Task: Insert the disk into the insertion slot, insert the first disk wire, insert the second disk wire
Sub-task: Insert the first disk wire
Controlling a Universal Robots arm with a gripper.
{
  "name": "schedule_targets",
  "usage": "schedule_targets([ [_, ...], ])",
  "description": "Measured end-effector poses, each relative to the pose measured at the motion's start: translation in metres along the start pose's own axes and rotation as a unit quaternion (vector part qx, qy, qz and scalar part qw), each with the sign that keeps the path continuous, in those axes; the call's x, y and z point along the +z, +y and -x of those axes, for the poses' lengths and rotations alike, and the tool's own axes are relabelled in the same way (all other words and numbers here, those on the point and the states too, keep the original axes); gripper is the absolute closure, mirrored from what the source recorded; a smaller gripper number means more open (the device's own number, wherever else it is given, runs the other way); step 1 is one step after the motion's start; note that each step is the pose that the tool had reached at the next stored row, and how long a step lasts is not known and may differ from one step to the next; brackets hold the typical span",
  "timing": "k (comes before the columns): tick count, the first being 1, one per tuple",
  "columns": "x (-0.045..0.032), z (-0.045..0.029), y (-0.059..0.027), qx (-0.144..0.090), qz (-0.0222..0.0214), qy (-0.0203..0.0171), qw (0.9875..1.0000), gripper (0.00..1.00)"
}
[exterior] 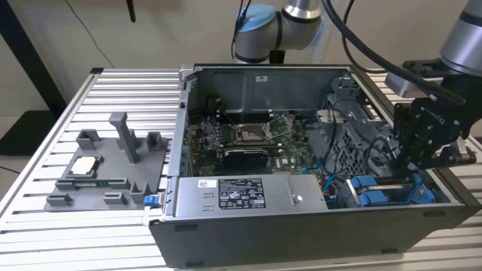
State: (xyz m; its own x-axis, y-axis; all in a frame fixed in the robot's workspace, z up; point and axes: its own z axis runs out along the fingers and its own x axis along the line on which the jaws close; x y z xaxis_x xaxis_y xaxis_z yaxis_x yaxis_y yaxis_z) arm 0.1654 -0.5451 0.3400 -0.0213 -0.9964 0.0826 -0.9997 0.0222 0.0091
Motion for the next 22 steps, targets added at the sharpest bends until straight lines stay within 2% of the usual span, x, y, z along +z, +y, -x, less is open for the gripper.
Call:
schedule_targets([
  [8, 0.0082, 0.0006, -0.0001, 0.000, 0.0000, 0.0001, 1.0000, 0.81],
  [12, 0.0091, 0.0007, 0.0000, 0.000, 0.0005, -0.0016, 1.0000, 0.80],
  [13, 0.0068, 0.0005, 0.0000, 0.000, 0.0008, -0.0012, 1.0000, 0.73],
  [22, -0.0291, -0.0024, 0.0003, 0.000, 0.0013, -0.0006, 1.0000, 0.73],
])
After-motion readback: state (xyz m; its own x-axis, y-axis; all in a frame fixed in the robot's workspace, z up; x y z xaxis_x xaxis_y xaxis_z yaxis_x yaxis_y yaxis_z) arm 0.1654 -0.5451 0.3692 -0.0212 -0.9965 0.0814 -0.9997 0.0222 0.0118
